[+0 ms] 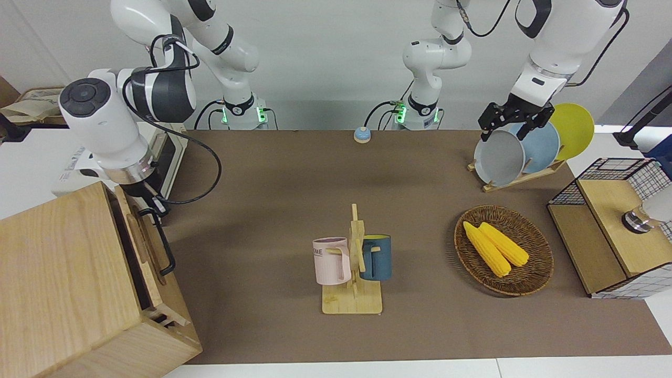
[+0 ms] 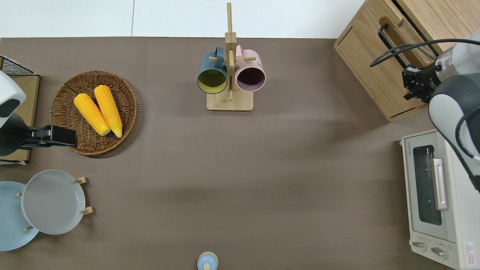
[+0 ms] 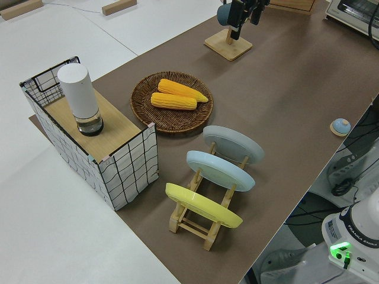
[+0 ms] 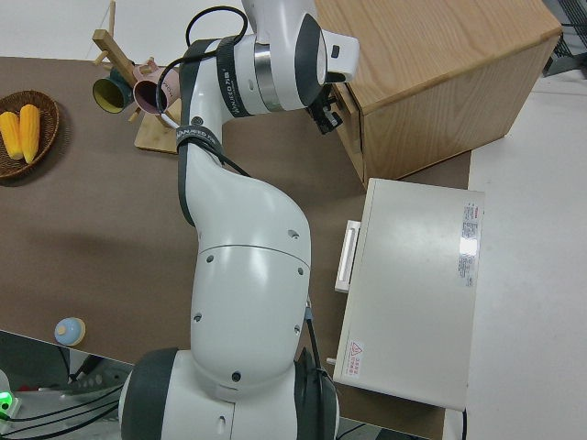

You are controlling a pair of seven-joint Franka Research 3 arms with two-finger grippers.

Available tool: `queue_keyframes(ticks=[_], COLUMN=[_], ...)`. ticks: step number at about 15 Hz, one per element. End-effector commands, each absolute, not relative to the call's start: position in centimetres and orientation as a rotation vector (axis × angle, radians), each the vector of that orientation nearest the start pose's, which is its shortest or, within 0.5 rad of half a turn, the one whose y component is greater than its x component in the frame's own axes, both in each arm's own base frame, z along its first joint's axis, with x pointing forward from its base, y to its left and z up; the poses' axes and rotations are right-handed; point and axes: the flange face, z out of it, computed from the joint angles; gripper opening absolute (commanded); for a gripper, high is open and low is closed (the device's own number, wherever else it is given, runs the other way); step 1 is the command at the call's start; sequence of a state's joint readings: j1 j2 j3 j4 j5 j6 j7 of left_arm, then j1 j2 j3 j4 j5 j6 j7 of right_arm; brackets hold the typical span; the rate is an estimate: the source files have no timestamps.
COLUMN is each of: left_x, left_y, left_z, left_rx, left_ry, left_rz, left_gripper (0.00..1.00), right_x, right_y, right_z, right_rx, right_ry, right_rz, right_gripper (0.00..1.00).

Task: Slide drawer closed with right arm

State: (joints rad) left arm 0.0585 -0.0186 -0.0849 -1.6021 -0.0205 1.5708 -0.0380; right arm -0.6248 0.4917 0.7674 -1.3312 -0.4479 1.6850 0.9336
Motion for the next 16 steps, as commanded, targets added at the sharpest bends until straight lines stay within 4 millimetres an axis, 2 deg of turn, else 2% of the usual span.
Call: queue_keyframes(ticks=[1, 8, 14, 16], left_x=[54.5, 54.5, 54.5, 54.5], left_y=[-1.6, -1.7, -1.7, -1.6], left_z=[62.4, 62.4, 62.5, 62.4], left_rx=[-3.147, -3.147, -3.147, -3.147], left_ry=[-0.005, -0.002, -0.005, -0.005], left_rz=[0.015, 0.015, 0.012, 0.015], left_gripper=[1.0, 1.0, 1.0, 1.0], right_x=[68.0, 68.0, 67.9, 67.8], right_y=[-7.0, -7.4, -6.3, -4.9], right_z=[50.7, 51.1, 51.2, 51.4], right_rx=[-2.98, -2.994, -3.017, -3.029], right_ry=[1.238, 1.223, 1.211, 1.2], right_rz=[-0.078, -0.107, -0.104, -0.098], right_gripper=[0.0, 0.0, 0.0, 0.0])
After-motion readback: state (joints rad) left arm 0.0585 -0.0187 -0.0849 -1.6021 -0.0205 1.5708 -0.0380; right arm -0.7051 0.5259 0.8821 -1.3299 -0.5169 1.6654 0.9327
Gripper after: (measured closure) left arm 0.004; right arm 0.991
